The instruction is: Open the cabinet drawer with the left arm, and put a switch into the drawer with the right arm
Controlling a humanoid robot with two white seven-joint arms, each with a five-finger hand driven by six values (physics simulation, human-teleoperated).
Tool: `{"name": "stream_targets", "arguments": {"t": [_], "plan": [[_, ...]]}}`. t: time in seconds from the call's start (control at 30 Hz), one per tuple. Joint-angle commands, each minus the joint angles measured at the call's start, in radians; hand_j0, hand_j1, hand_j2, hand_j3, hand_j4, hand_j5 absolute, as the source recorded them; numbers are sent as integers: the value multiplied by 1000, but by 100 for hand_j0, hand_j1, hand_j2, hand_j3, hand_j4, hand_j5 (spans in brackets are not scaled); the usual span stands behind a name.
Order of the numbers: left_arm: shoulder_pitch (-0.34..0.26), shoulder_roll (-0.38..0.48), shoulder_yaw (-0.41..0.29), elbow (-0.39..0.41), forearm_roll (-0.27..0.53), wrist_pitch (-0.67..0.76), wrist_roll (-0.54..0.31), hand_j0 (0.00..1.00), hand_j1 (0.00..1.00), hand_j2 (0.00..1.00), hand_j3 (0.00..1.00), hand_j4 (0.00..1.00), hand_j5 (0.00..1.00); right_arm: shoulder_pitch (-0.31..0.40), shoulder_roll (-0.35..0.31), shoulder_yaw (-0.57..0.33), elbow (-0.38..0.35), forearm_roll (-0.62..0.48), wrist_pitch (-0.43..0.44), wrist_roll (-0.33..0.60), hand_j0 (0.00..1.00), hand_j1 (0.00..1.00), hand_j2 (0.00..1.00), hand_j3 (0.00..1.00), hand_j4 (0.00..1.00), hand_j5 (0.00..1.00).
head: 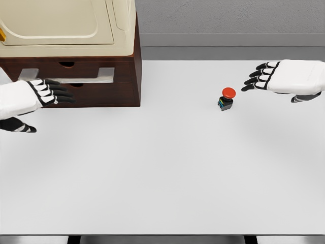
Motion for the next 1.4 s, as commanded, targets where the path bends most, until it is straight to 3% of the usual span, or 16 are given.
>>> {"name": "stream_targets", "arguments": {"t": [0.0, 0.13, 0.2, 0.23, 0.27, 0.33, 0.4, 0.5, 0.53, 0.6, 0.7, 0.87, 1.0, 1.07, 1.23, 1.37], "plan": [[0, -16, -39, 0, 11, 2, -31, 100, 100, 100, 100, 100, 100, 0, -1, -1, 1, -3, 2, 0, 100, 100, 100, 100, 100, 100], [0, -16, -39, 0, 18, 2, -57, 100, 100, 100, 100, 100, 100, 0, -1, -1, 1, -5, 2, 0, 100, 100, 100, 100, 100, 100], [0, -16, -82, 0, 143, 2, -62, 100, 100, 100, 100, 100, 100, -2, 2, -8, 19, -34, 2, 0, 100, 100, 100, 100, 100, 100], [-2, -16, -100, 0, 201, 2, -72, 100, 100, 100, 100, 100, 100, -6, -15, -103, 117, -87, 2, 0, 100, 100, 100, 100, 100, 100], [-17, -16, -100, 0, 282, 2, -154, 100, 100, 100, 100, 100, 100, 3, -13, -116, 188, -86, 2, 0, 100, 100, 100, 100, 100, 100], [-40, -23, -100, 0, 488, 35, -295, 100, 100, 100, 100, 100, 100, -6, 16, -34, 87, -55, 2, 0, 100, 100, 100, 100, 100, 100], [-63, -31, -100, -2, 551, 154, -303, 100, 100, 100, 100, 100, 100, -8, 89, -30, 72, -12, 2, 0, 100, 100, 100, 100, 100, 100], [-83, -31, -100, -2, 580, 240, -301, 100, 100, 100, 100, 100, 100, -8, 194, -30, 114, 12, 2, 0, 100, 100, 100, 100, 100, 100], [-97, -31, -100, -2, 580, 289, -304, 100, 100, 100, 100, 100, 100, -17, 253, -30, 144, 60, 2, 0, 100, 100, 100, 100, 100, 100], [-118, -29, -100, 0, 578, 349, -309, 100, 100, 100, 100, 100, 100, -52, 301, -7, 216, 77, 2, 0, 100, 100, 100, 100, 100, 100], [-146, -29, -100, 0, 463, 424, -309, 100, 100, 100, 100, 100, 100, -120, 365, 75, 329, 104, 2, 0, 100, 100, 100, 100, 100, 100], [-202, -49, -100, 0, 462, 424, -309, 100, 100, 100, 100, 100, 100, -127, 359, 151, 337, 124, 2, 0, 100, 100, 100, 100, 100, 100], [-227, -123, -105, 0, 485, 428, -309, 100, 100, 100, 100, 100, 100, -127, 358, 161, 349, 149, 2, 0, 100, 100, 100, 100, 100, 100], [-244, -143, -107, 0, 486, 520, -309, 100, 100, 100, 100, 100, 100, -127, 358, 162, 349, 149, 2, 0, 100, 100, 100, 100, 100, 100], [-247, -154, -107, 34, 480, 568, -309, 100, 100, 100, 100, 100, 100, -127, 358, 170, 349, 149, 2, 0, 100, 100, 100, 100, 100, 100], [-262, -195, -107, 71, 436, 615, -309, 100, 100, 100, 100, 100, 100, -127, 365, 170, 360, 149, 2, 0, 100, 100, 100, 100, 100, 100]]}}
